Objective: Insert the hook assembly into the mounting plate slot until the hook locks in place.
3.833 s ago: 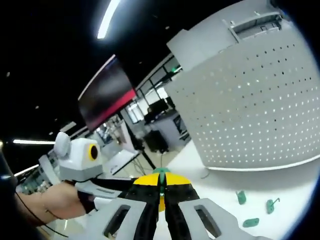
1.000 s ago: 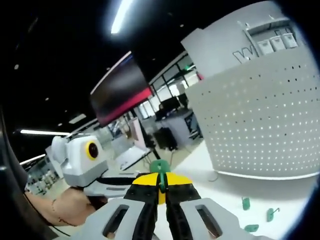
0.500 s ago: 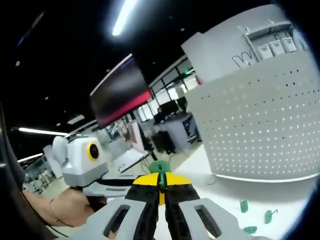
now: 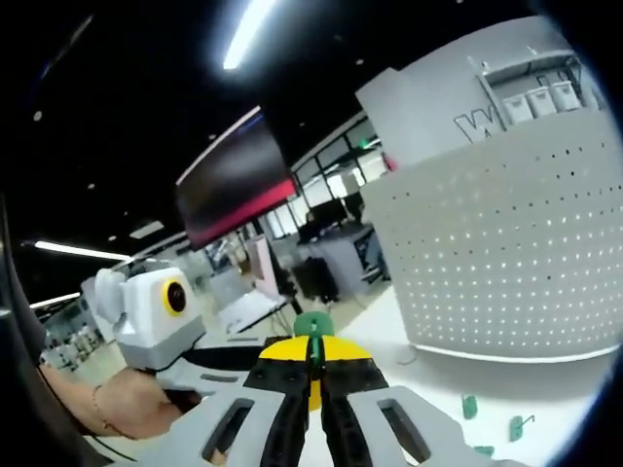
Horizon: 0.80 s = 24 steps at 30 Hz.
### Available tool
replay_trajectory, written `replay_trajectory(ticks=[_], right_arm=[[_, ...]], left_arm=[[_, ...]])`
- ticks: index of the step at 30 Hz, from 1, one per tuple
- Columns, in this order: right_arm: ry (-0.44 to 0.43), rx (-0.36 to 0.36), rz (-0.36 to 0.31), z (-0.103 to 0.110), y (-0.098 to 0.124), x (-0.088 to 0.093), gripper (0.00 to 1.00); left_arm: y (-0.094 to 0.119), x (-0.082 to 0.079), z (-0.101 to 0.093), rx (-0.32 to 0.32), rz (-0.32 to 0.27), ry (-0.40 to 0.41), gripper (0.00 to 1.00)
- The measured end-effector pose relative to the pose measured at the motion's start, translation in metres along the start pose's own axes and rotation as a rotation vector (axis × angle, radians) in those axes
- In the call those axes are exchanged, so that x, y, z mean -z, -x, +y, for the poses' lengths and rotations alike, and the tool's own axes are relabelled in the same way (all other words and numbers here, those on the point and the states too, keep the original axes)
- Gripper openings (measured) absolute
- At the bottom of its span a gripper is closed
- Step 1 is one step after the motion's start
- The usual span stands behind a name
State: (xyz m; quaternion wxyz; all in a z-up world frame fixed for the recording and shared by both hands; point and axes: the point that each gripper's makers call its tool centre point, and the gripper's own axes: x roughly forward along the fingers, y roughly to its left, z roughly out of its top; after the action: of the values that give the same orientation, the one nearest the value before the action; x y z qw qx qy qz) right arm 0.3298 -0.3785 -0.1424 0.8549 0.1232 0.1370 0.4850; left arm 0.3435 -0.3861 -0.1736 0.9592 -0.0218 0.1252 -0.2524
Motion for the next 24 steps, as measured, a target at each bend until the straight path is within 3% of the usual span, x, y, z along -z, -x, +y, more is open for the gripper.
replay_trajectory(ticks=[8, 11, 24], right_arm=[[0.026, 0.018, 0.006, -0.006, 0.002, 0.001, 0.0], [0.044, 0.035, 0.0, -0.01, 0.004, -0.001, 0.0], [0.107, 0.093, -0.005, -0.029, 0.009, -0.007, 0.0]], left_arm=[[0.001, 0.007, -0.004, 0.023, 0.019, -0.015, 0.35], [0.004, 0.003, -0.008, 0.044, -0.02, -0.028, 0.36], [0.002, -0.003, -0.019, 0.093, -0.046, -0.031, 0.78]])
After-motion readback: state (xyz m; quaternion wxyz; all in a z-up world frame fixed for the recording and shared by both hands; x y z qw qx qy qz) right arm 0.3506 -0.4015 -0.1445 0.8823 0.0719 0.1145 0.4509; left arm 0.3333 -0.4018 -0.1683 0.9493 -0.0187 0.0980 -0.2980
